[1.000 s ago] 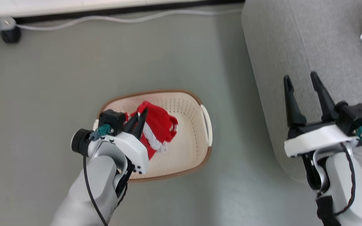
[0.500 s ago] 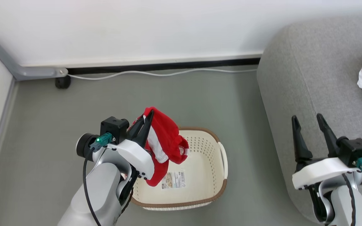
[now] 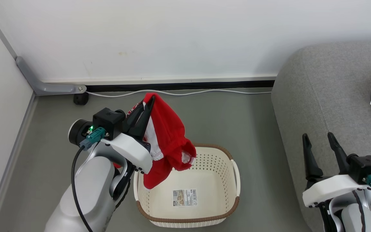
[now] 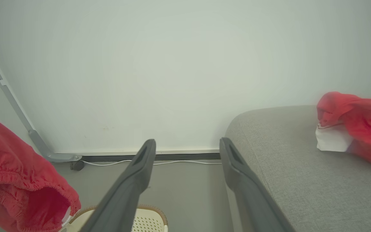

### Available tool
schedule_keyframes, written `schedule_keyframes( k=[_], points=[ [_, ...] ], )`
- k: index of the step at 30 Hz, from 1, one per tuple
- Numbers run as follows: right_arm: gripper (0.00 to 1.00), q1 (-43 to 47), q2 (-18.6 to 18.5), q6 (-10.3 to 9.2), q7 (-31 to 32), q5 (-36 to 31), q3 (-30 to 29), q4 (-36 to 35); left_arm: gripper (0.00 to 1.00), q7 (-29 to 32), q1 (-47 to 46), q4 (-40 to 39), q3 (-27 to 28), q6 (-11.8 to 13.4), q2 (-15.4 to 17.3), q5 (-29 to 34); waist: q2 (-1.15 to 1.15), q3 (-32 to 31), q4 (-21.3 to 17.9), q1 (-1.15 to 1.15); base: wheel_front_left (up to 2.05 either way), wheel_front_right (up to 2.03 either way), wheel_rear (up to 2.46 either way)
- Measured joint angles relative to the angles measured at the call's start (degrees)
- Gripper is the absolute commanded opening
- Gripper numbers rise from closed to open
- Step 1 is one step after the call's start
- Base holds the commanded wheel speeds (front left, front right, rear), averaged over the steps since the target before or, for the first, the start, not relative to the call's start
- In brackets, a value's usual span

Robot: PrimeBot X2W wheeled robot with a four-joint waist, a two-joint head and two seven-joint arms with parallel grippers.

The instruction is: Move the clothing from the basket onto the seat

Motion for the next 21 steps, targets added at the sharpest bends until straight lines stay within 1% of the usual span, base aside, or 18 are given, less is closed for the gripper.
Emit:
schedule_keyframes(
  k=[6, 11, 21],
  points=[
    [1.00, 0.4, 0.2, 0.00, 0.0, 0.0, -0.1, 0.1, 0.00, 2.5, -0.5, -5.2, -0.4, 0.0, 1.5, -0.1, 0.00, 0.2, 0.2, 0.00, 0.00, 0.00, 0.00],
    [1.00, 0.4, 0.2, 0.00, 0.0, -0.1, -0.1, 0.2, 0.00, 4.8, -2.0, -8.4, -2.1, 0.0, 2.9, 0.2, 0.00, 0.8, 0.4, 0.00, 0.00, 0.00, 0.00],
    [1.00, 0.3, 0.3, 0.00, 0.0, -0.1, 0.1, 0.3, 0.00, 5.9, -3.4, -11.3, -2.9, 0.0, 2.9, 0.1, 0.00, 1.7, 0.1, 0.00, 0.00, 0.00, 0.00]
  ],
)
